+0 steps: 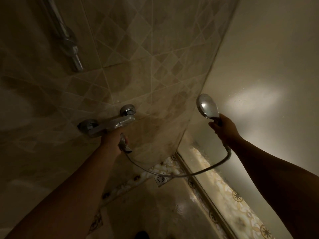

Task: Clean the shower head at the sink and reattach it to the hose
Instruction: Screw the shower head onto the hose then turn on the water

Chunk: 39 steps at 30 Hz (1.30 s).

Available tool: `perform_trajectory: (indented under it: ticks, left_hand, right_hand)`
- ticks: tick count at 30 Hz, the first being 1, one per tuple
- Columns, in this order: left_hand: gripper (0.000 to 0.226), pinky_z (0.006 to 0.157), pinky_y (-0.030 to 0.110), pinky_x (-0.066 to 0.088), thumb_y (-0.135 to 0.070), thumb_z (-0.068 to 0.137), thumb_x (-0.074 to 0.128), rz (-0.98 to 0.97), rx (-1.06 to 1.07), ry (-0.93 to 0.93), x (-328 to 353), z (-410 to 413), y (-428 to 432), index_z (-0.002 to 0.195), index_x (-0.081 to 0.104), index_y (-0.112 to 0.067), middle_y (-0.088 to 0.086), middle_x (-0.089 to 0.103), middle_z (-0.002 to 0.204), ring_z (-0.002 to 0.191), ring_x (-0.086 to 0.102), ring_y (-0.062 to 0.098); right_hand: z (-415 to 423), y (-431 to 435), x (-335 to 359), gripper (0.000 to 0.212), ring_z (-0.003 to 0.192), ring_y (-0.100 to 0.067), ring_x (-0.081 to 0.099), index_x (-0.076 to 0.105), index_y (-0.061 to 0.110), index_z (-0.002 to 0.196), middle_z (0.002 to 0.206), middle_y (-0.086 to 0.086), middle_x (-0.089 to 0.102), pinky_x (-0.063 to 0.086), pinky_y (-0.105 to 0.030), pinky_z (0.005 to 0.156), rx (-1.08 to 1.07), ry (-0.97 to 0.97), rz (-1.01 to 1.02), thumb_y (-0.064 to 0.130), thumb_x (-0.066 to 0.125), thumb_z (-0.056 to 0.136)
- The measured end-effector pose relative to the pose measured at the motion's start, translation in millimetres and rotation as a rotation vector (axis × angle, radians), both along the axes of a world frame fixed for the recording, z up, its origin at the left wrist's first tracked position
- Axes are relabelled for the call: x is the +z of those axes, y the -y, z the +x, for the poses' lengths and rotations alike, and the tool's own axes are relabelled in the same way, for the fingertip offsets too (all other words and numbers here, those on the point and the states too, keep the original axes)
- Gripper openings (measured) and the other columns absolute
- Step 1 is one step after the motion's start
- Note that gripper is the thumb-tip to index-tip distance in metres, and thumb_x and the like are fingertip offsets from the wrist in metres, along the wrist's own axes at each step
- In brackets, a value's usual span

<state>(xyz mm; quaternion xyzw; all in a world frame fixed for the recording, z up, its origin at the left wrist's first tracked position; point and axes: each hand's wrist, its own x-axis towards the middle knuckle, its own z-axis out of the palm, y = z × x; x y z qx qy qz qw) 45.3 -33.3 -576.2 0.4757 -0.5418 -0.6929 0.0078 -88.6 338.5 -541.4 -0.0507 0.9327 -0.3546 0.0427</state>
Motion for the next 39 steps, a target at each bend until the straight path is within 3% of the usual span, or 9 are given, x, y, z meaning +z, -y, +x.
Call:
perform_trajectory:
  ticks: [10,12,14,17,20,25,29,34,39]
  left_hand:
    - [0.026,0.076,0.039,0.046,-0.015,0.085,0.063,0.035,0.065,-0.051,-1.1,2.1,-5.3,0.106,0.056,-0.001,0.01,0.06,0.061,0.062,0.055,0.026]
    - [0.03,0.079,0.04,0.047,-0.014,0.088,0.062,0.022,0.029,-0.038,-2.3,1.8,-3.6,0.113,0.056,0.0,0.013,0.061,0.074,0.069,0.056,0.026]
    - [0.025,0.073,0.037,0.048,-0.014,0.091,0.06,0.007,0.042,-0.043,-1.3,2.3,-5.1,0.11,0.057,0.001,0.013,0.062,0.073,0.068,0.057,0.026]
    - [0.014,0.064,0.032,0.044,-0.014,0.091,0.059,0.003,0.054,-0.034,4.0,2.1,-8.7,0.09,0.056,-0.001,0.005,0.059,0.043,0.06,0.053,0.025]
    - [0.023,0.073,0.036,0.046,-0.016,0.089,0.059,0.009,0.049,-0.023,7.4,2.1,-8.6,0.072,0.052,-0.001,0.01,0.06,0.057,0.063,0.054,0.027]
    - [0.021,0.058,0.032,0.047,-0.019,0.085,0.064,-0.006,0.095,-0.025,5.3,2.0,-9.2,0.078,0.056,0.0,0.01,0.061,0.067,0.061,0.057,0.025]
    - [0.031,0.07,0.038,0.049,-0.025,0.084,0.068,-0.062,0.173,-0.031,-1.5,4.6,-13.9,0.079,0.056,0.003,0.01,0.062,0.071,0.072,0.059,0.027]
    - [0.033,0.061,0.034,0.047,-0.022,0.083,0.069,-0.097,0.209,0.011,5.9,5.6,-22.3,0.058,0.055,-0.007,-0.005,0.057,0.035,0.058,0.055,0.021]
    - [0.032,0.041,0.026,0.044,-0.018,0.088,0.066,-0.094,0.193,-0.027,6.1,6.7,-22.2,0.061,0.056,-0.004,-0.003,0.055,0.035,0.041,0.055,0.016]
  right_hand:
    - [0.2,-5.1,3.0,0.031,0.091,-0.029,0.066,0.058,0.012,0.124,0.094,-0.006,0.066,0.055,-0.047,0.086,-0.009,0.011,-0.001,0.02,0.063,0.094]
    - [0.6,-5.1,2.9,0.031,0.093,-0.029,0.066,0.058,0.011,0.124,0.094,-0.006,0.065,0.055,-0.047,0.087,-0.016,0.019,-0.013,0.019,0.063,0.094]
    - [0.8,-4.8,1.9,0.029,0.092,-0.03,0.066,0.058,0.009,0.122,0.093,-0.008,0.065,0.055,-0.047,0.087,-0.029,0.027,-0.021,0.018,0.063,0.094]
    - [0.4,-3.4,0.1,0.031,0.092,-0.031,0.065,0.058,0.009,0.124,0.095,-0.01,0.066,0.055,-0.049,0.088,-0.043,0.041,-0.025,0.016,0.063,0.094]
    - [-1.0,-0.8,-2.3,0.036,0.094,-0.03,0.065,0.056,0.01,0.129,0.099,-0.01,0.066,0.055,-0.048,0.088,-0.046,0.054,-0.021,0.016,0.063,0.094]
    - [-2.3,4.6,-5.8,0.037,0.093,-0.028,0.065,0.056,0.011,0.129,0.097,-0.007,0.066,0.055,-0.046,0.089,-0.035,0.051,-0.011,0.017,0.063,0.094]
    - [-5.1,7.7,-4.3,0.03,0.09,-0.024,0.065,0.06,0.011,0.122,0.094,-0.005,0.067,0.052,-0.037,0.083,0.013,0.029,0.06,0.018,0.064,0.093]
    - [-6.0,18.6,-5.2,0.029,0.085,-0.019,0.061,0.061,0.011,0.121,0.094,-0.004,0.066,0.044,-0.03,0.079,0.046,0.028,0.102,0.017,0.063,0.093]
    - [-5.3,38.0,-4.1,0.028,0.087,-0.021,0.062,0.061,0.013,0.121,0.093,-0.002,0.065,0.046,-0.031,0.079,0.052,0.06,0.086,0.018,0.063,0.094]
